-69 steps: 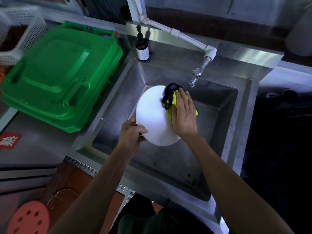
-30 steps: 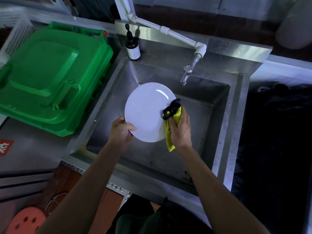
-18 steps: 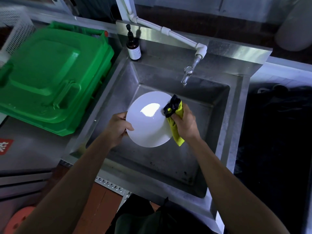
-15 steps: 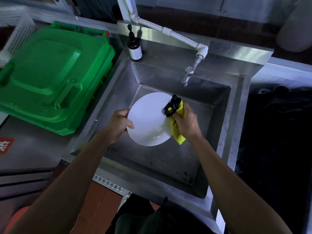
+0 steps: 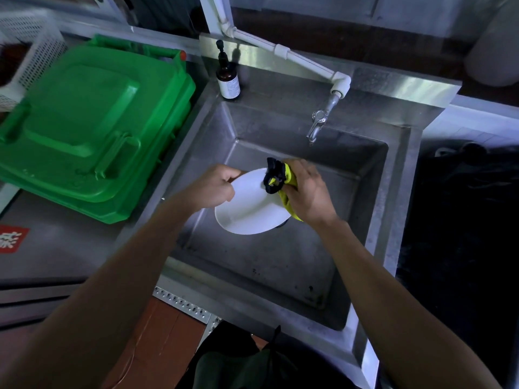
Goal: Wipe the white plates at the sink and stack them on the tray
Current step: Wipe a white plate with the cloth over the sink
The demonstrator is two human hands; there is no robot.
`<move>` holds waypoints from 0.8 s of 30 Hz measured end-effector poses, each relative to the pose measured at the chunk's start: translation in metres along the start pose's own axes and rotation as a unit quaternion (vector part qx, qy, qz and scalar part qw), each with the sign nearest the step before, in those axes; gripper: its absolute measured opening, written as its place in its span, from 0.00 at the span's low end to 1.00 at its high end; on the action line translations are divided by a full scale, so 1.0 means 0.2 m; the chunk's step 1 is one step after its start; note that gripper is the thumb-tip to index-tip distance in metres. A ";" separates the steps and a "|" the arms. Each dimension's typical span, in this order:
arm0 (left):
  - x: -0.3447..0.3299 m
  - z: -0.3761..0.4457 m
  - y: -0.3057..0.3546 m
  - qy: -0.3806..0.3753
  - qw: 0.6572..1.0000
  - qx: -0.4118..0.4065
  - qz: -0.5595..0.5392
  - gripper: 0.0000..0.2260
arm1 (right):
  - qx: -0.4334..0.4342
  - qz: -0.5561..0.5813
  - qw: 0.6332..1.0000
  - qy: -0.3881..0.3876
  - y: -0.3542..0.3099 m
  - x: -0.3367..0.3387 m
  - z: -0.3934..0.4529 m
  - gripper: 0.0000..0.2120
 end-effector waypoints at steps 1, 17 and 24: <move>-0.01 0.01 0.01 0.000 1.000 -0.001 0.016 0.28 | 0.014 -0.009 1.000 0.005 -0.02 0.00 0.00 0.22; -0.22 -0.11 -0.34 0.237 0.859 0.242 -0.384 0.08 | 0.056 -0.085 0.983 0.153 -0.01 0.14 -0.05 0.23; -0.38 -0.08 -0.20 0.038 0.728 0.308 -0.612 0.36 | 0.085 -0.087 0.974 0.189 -0.04 0.13 -0.10 0.21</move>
Point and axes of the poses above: each hand's wrist, its own z-axis towards the middle knuckle, its own x-axis out of the back of the hand, y = z × x, the point moved 4 cm from there along z, towards the middle knuckle, and after that the axes turned 5 degrees about y, right-handed, at the moved point
